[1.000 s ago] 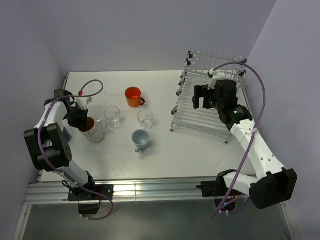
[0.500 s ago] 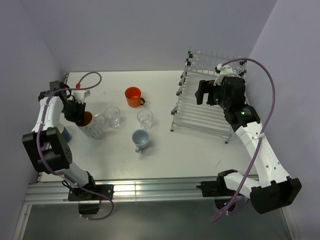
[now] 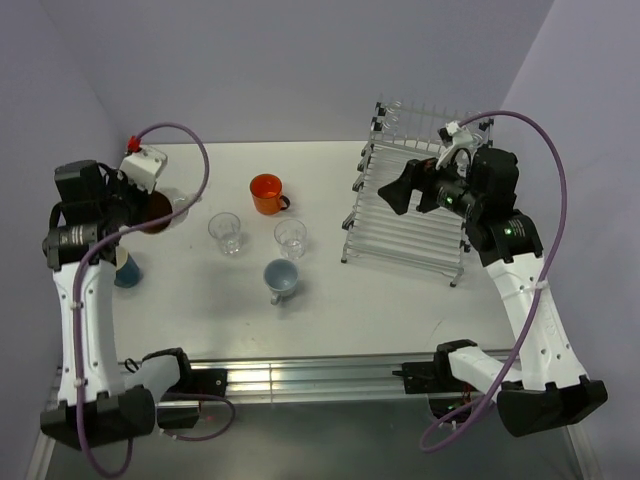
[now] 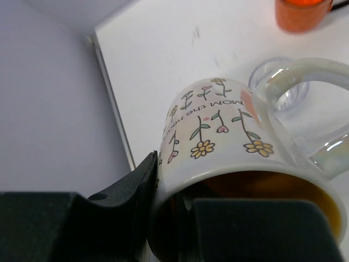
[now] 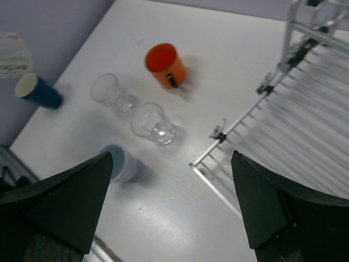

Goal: Load the cups into the dish rack

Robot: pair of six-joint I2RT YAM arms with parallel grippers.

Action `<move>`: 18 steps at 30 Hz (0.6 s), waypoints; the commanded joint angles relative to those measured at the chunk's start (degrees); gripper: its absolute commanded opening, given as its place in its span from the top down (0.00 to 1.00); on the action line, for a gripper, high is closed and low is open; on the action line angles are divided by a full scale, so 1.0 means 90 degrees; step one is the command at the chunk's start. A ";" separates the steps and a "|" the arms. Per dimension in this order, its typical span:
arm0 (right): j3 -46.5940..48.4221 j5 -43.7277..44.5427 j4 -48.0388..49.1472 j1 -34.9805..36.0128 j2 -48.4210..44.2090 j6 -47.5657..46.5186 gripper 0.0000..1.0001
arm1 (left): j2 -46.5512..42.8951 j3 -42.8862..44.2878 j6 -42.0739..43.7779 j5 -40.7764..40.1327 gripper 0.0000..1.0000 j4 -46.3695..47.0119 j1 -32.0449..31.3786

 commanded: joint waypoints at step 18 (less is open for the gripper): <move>-0.0478 -0.3981 0.2409 0.0826 0.1215 0.3650 0.02 | -0.3003 -0.3965 0.4325 0.1853 1.00 0.7977 -0.2854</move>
